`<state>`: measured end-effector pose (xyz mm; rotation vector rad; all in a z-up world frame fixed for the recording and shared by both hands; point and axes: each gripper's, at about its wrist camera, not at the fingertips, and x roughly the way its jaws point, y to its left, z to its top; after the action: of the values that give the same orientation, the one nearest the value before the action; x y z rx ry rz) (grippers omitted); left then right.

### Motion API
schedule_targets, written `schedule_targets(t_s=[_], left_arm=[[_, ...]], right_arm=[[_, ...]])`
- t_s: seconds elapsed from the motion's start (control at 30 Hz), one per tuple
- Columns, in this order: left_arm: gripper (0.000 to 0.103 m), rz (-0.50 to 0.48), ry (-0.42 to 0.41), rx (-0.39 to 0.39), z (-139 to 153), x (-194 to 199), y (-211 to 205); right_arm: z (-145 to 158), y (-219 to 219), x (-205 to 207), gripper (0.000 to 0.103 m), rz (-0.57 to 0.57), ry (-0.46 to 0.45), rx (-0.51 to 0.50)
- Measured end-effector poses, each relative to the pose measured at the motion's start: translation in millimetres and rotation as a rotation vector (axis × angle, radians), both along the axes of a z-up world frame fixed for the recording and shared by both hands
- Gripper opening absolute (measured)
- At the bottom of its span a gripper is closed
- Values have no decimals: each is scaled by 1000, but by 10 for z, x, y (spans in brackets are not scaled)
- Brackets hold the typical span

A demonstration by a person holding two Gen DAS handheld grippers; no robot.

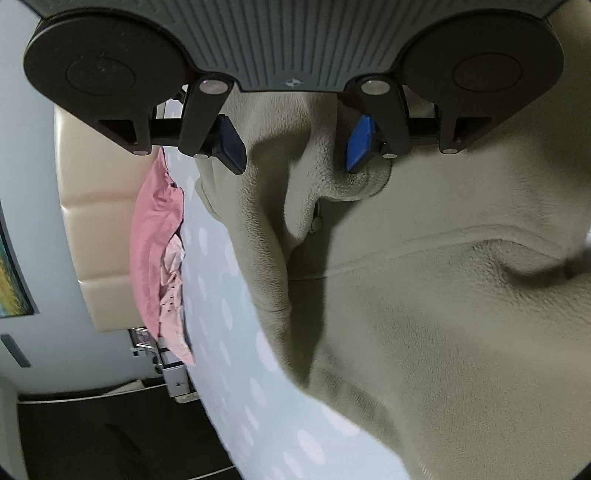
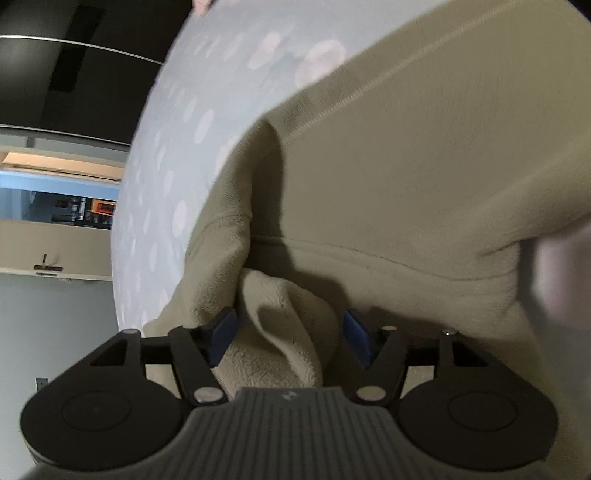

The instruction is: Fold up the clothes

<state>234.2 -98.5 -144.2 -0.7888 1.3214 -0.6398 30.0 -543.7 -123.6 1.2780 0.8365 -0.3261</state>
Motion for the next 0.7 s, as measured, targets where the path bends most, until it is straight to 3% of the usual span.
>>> schedule_targets(t_s=[0.13, 0.2, 0.23, 0.3, 0.33, 0.4, 0.53, 0.7], left_arm=[[57, 11, 42, 5, -124, 68, -95], [55, 21, 54, 0, -163, 107, -124], [52, 16, 38, 14, -150, 121, -148], [26, -7, -7, 49, -91, 144, -189], [21, -11, -33, 50, -41, 158, -196], [8, -4, -78, 33, 60, 197, -194], [6, 48, -219, -50, 330, 301, -134], [6, 58, -342, -177, 554, 387, -142]], right_arm=[[-148, 16, 92, 67, 0, 52, 42], [-185, 18, 131, 56, 4, 47, 50], [-185, 22, 154, 43, 12, 39, 48], [-137, 38, 197, 31, 21, 35, 8], [-100, 40, 214, 26, 24, 20, -13], [-26, 23, 244, 23, 32, -31, -41], [156, -13, 311, 19, 21, -142, -123], [389, -58, 356, 10, -7, -354, -185]])
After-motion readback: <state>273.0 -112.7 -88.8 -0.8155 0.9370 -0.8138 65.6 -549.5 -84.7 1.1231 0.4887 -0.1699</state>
